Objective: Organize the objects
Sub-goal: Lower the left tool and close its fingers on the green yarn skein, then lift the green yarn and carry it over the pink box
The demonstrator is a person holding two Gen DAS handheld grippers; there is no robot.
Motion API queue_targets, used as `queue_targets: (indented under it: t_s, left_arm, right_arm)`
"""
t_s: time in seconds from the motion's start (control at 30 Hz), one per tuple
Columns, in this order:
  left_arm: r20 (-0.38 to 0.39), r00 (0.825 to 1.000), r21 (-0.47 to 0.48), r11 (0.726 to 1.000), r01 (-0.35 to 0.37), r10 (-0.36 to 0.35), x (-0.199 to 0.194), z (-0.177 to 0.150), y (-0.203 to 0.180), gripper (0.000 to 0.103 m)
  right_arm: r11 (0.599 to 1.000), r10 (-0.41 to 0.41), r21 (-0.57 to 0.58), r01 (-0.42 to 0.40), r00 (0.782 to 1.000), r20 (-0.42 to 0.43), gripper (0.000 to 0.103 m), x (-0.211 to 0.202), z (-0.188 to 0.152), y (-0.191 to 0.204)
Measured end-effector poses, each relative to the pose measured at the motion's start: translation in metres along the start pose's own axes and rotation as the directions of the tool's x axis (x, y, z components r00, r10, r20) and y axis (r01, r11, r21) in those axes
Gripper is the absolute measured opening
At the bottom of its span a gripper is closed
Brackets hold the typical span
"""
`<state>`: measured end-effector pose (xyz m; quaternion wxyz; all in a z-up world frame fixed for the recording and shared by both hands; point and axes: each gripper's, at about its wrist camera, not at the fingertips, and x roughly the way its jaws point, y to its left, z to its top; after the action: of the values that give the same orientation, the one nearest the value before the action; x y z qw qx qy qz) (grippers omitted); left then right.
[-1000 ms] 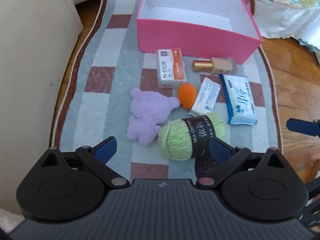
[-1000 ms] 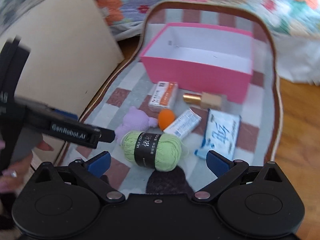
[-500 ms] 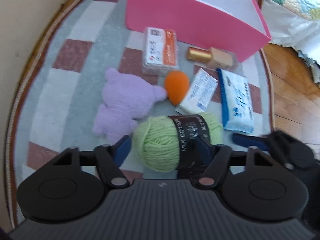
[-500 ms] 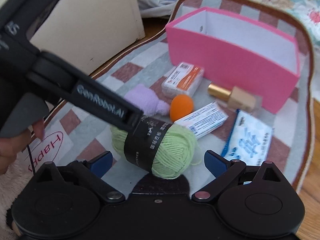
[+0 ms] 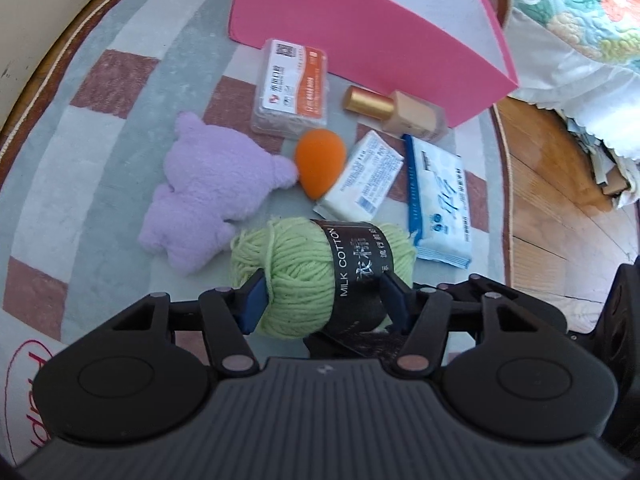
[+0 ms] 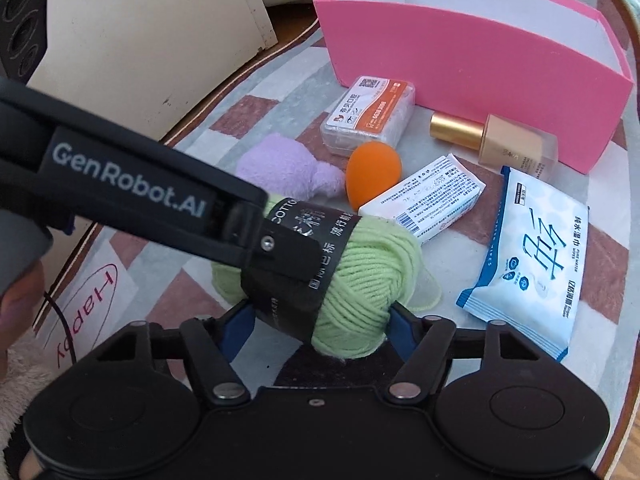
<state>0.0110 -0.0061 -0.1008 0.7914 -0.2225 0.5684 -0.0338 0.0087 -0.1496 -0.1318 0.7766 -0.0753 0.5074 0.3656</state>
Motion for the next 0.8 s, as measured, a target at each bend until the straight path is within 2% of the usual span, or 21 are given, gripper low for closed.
queue_targets:
  t_s: [0.07, 0.27, 0.43, 0.57, 0.7, 0.8]
  left_arm:
    - [-0.006, 1.0, -0.005, 1.0, 0.005, -0.005, -0.003, -0.001, -0.002, 0.057]
    - [0.038, 0.999, 0.065, 0.998, 0.02, -0.023, -0.026, -0.003, -0.023, 0.057]
    - [0.088, 0.995, 0.092, 0.995, 0.031, -0.039, -0.064, 0.012, -0.044, 0.057]
    - [0.106, 0.992, 0.124, 0.991, 0.057, -0.071, -0.096, 0.03, -0.061, 0.057]
    - [0.178, 0.982, 0.24, 0.971, 0.014, -0.058, -0.124, 0.046, -0.092, 0.057]
    - [0.216, 0.974, 0.285, 0.958, -0.002, -0.062, -0.138, 0.06, -0.108, 0.057]
  right_arm:
    - [1.0, -0.018, -0.011, 0.018, 1.0, 0.008, 0.071, -0.003, -0.003, 0.003]
    - [0.999, -0.031, -0.014, 0.032, 0.999, 0.033, 0.071, -0.025, -0.003, 0.003]
    - [0.998, 0.013, 0.057, -0.016, 0.999, 0.05, 0.074, -0.047, 0.014, -0.004]
    - [1.0, -0.006, 0.025, 0.004, 0.994, 0.107, 0.077, -0.074, 0.029, 0.001]
    - [0.999, -0.029, -0.014, 0.032, 0.988, 0.154, 0.079, -0.105, 0.049, 0.003]
    - [0.999, -0.047, -0.014, 0.051, 0.977, 0.207, 0.081, -0.127, 0.067, 0.001]
